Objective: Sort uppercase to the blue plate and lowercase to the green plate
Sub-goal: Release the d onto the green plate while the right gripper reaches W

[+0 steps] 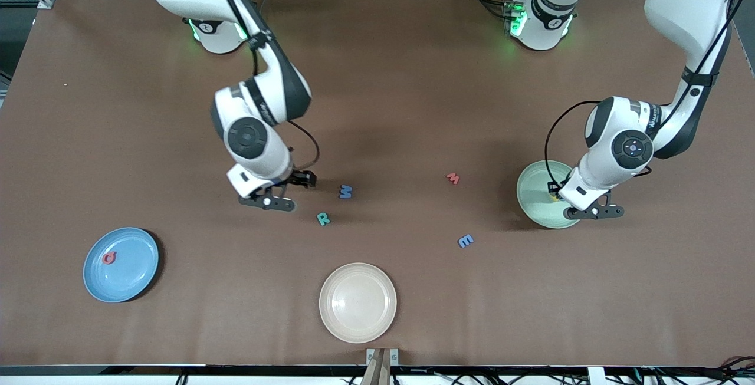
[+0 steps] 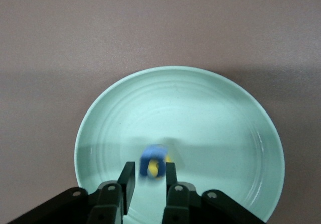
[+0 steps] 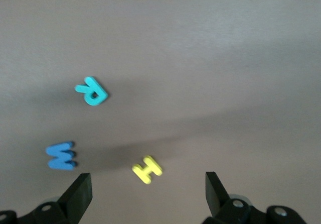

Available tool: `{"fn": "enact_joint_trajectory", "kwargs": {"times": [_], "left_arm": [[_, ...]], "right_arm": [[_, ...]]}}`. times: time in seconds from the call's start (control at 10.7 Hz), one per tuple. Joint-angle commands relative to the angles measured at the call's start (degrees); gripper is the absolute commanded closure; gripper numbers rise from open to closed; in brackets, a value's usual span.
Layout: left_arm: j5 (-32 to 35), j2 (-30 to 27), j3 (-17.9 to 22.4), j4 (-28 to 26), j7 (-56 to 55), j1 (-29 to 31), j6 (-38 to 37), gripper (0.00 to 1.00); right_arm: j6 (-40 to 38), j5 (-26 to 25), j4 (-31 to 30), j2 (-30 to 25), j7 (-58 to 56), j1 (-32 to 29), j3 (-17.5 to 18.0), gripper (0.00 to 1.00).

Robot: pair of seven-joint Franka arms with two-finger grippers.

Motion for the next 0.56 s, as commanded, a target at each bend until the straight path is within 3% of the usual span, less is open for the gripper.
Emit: {"fn": "enact_joint_trajectory", "kwargs": {"times": [0.0, 0.09, 0.28, 0.47], "left_arm": [[0.6, -0.1, -0.3, 0.0, -0.3, 0.1, 0.5, 0.48], [0.6, -0.1, -0.3, 0.0, -0.4, 0.1, 0.5, 0.48], [0.6, 0.2, -0.3, 0.0, -1.1, -0.5, 0.5, 0.48], [0.6, 0.2, -1.2, -0.2, -2.7, -0.6, 0.5, 0.47]], "right_arm": [[4.5, 1.6, 5.6, 6.7, 6.8, 2.2, -0.4, 0.0], [8.6, 3.9, 5.3, 7.8, 8.3, 2.5, 0.1, 0.0], [9.8, 7.9, 5.3, 9.0, 9.2, 4.0, 0.3, 0.0], [10.8, 7.9, 5.4, 10.1, 11.9, 6.2, 0.3, 0.0]]}}
